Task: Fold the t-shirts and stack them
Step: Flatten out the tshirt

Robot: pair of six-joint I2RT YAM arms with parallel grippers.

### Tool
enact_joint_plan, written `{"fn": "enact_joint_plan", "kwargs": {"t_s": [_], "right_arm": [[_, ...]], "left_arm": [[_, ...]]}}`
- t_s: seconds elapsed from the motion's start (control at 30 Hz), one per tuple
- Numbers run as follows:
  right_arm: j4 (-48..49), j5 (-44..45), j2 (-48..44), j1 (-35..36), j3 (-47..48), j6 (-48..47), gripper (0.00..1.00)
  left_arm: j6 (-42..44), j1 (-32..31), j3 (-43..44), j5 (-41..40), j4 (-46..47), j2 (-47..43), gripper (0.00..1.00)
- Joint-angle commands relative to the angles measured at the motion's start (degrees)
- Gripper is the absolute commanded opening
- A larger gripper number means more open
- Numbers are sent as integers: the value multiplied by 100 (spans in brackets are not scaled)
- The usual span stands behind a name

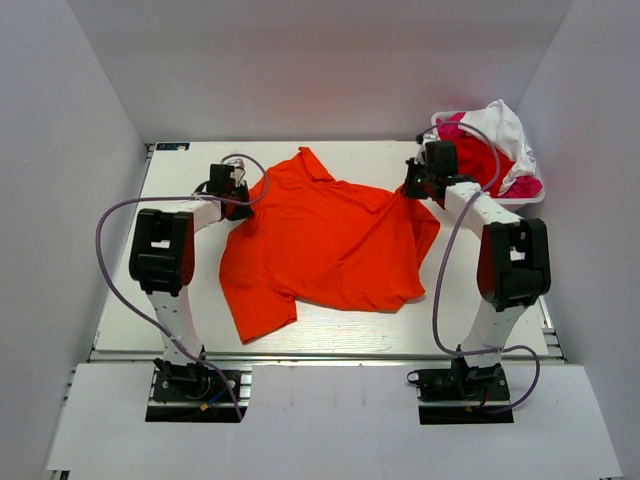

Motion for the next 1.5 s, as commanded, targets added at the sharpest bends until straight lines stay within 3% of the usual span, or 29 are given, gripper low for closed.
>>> {"fn": "enact_joint_plan", "kwargs": {"t_s": [0.0, 0.27, 0.7, 1.13, 1.33, 1.47], "right_arm": [[477, -389, -836, -22, 170, -211, 0], [416, -161, -2628, -13, -585, -255, 0], [-23, -38, -4861, -22, -569, -343, 0], [-147, -143, -6733, -13, 28, -562, 0], [-76, 23, -6963, -22, -24, -493, 0], [152, 260, -6526, -22, -480, -352, 0]], "left_arm": [[68, -38, -445, 341, 639, -896, 0], [6, -38, -1580, -195, 1503, -3497, 0], [235, -38, -1328, -556, 1354, -5905, 0], [744, -38, -228, -618, 704, -6998, 0], [674, 15, 27, -249, 563, -7077, 0], [429, 15, -236, -248, 510, -6604, 0]]}}
